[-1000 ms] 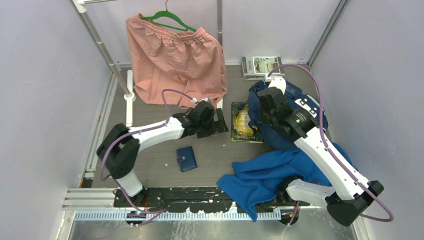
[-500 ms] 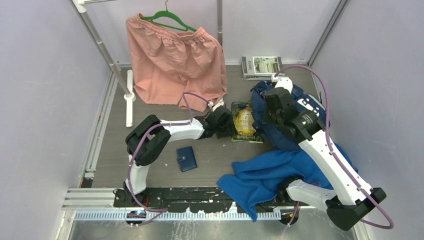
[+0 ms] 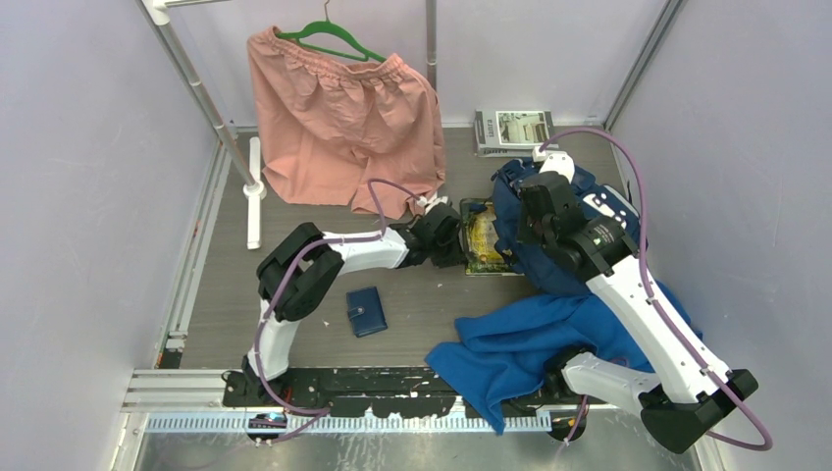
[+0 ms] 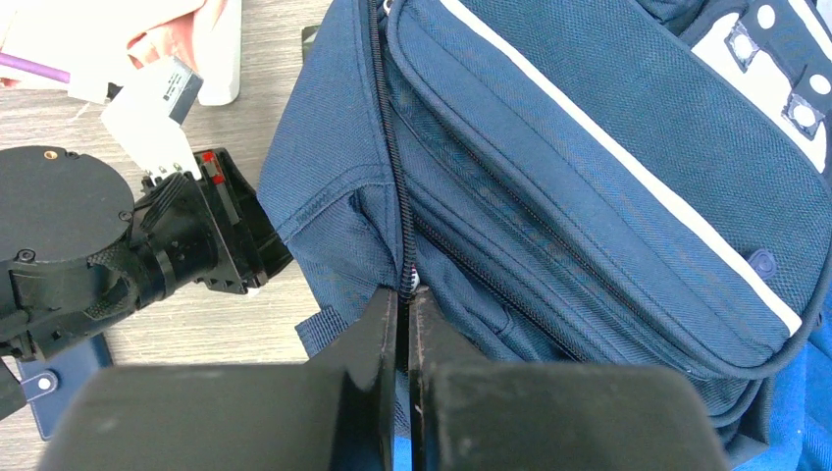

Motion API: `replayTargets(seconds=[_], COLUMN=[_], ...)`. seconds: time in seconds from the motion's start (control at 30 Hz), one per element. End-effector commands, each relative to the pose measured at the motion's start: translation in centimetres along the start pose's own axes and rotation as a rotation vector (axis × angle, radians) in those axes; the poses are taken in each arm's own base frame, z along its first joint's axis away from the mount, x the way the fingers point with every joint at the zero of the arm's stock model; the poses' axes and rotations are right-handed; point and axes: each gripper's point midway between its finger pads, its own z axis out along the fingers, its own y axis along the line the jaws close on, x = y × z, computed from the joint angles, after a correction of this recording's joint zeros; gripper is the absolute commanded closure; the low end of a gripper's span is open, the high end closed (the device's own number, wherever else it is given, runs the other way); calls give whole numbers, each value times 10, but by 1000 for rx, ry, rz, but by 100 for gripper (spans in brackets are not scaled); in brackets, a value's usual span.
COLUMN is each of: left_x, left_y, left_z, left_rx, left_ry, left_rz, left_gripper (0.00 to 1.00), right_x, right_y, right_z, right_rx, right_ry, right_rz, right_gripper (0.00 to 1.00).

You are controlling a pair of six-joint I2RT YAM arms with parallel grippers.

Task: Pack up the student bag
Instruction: Adjust the student bag at the center of the board.

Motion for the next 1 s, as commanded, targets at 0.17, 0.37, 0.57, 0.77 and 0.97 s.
replayTargets(seconds=[0.17, 0.37, 0.57, 0.77, 0.97], left_x=[-19, -24, -35, -12, -12], left_y=[-11, 11, 1, -31, -36], left_z=[-30, -56, -85, -63, -42], left_rx=[141, 188, 201, 157, 159], left_ry=[23, 154, 98, 153, 131], left_rz=[122, 139, 219, 312, 250], left_gripper=[100, 100, 100, 61, 41], right_x=[-22, -16, 6, 2, 25], right_y=[-12, -13, -35, -79, -88], right_z=[-8, 1, 24, 29, 41], right_rx=[38, 64, 216, 334, 343], right_ry=[-106, -81, 17, 31, 119], right_rz=[44, 35, 10, 151, 194], right_gripper=[99, 99, 99, 99, 99])
